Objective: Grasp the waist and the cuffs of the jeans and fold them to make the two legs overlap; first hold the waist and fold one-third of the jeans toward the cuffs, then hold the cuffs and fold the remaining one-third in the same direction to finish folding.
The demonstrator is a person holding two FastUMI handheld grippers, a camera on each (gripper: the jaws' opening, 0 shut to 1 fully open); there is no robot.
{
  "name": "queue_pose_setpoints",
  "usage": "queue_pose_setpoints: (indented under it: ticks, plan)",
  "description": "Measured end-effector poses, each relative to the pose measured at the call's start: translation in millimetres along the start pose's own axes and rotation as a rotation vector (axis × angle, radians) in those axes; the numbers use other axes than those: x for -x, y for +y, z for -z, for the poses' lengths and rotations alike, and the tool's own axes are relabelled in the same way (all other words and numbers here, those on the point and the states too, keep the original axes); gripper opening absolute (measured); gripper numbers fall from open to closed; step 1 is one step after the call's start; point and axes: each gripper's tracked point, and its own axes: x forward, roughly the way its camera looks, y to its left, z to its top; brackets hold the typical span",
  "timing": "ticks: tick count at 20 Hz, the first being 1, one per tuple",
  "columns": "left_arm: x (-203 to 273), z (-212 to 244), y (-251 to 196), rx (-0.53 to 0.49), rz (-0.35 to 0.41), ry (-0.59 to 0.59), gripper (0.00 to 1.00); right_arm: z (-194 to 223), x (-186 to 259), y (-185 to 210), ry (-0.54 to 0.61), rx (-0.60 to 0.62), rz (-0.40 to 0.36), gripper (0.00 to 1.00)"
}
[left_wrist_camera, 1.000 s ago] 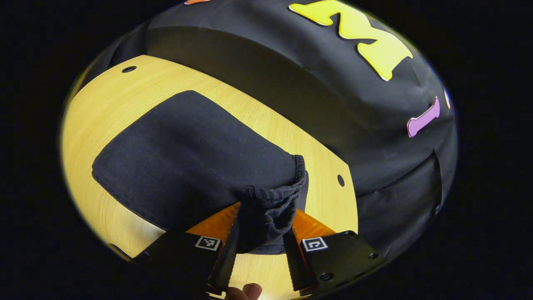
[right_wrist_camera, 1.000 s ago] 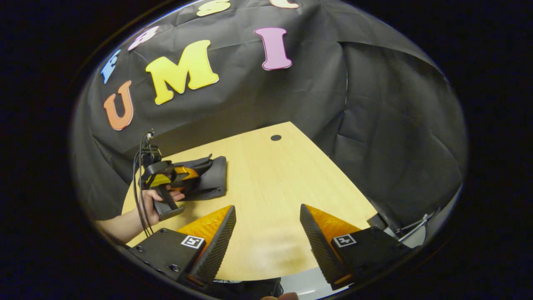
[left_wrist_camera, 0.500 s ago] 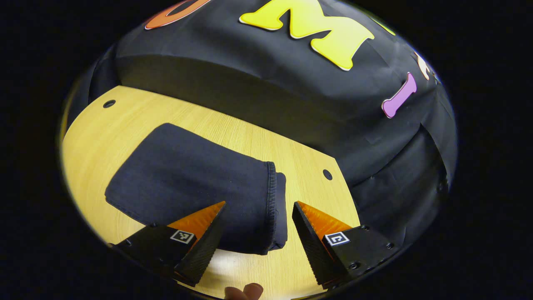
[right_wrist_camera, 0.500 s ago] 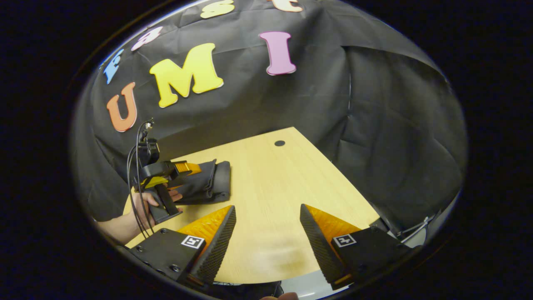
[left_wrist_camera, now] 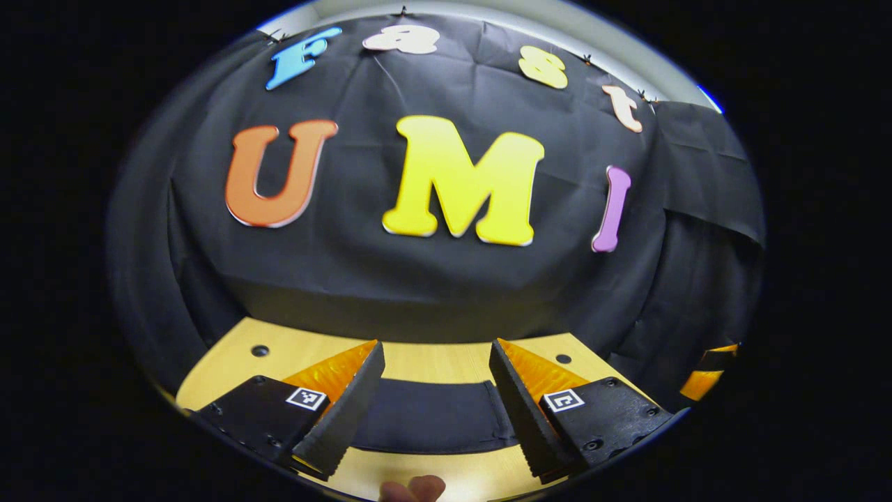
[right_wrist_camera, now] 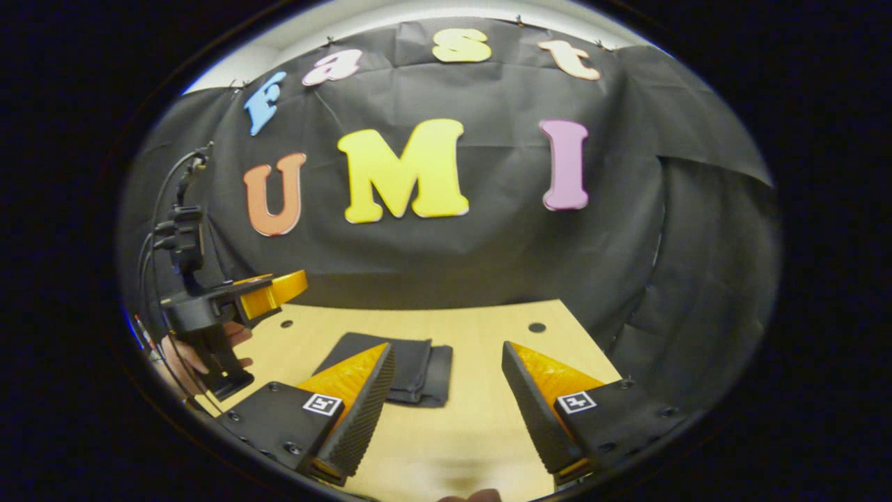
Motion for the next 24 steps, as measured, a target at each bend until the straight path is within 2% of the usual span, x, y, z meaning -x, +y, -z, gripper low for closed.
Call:
queue_pose_setpoints:
  ticks: [2, 4, 6, 8, 10, 11, 17, 23, 24]
  plan:
    - [30, -33, 13, 0.012, -0.019, -0.057, 0.97, -33, 1, 22, -0.082, 0.008, -0.017, 0.99]
    - [53, -46, 26, 0.015, -0.049, -0.093, 0.97, -53, 7, 38, -0.145, 0.009, -0.028, 0.96]
    - [73, -52, 39, -0.012, -0.094, -0.112, 1.00, -59, 12, 54, -0.179, 0.003, -0.043, 0.92]
    - [94, -59, 52, -0.041, -0.138, -0.154, 0.97, -57, 18, 64, -0.199, 0.011, -0.034, 0.92]
    - [111, -55, 51, -0.074, -0.143, -0.170, 1.00, -46, 24, 67, -0.199, 0.022, -0.011, 0.92]
    - [120, -53, 52, -0.086, -0.149, -0.175, 0.97, -43, 27, 69, -0.201, 0.023, -0.002, 0.92]
    - [144, -36, 37, -0.049, -0.133, -0.161, 0.99, -36, 43, 73, -0.200, 0.010, -0.008, 0.92]
    - [151, -38, 38, -0.047, -0.128, -0.181, 0.98, -32, 51, 75, -0.218, 0.013, 0.005, 0.92]
    - [152, -39, 40, -0.044, -0.130, -0.181, 0.89, -32, 52, 76, -0.218, 0.015, 0.005, 0.92]
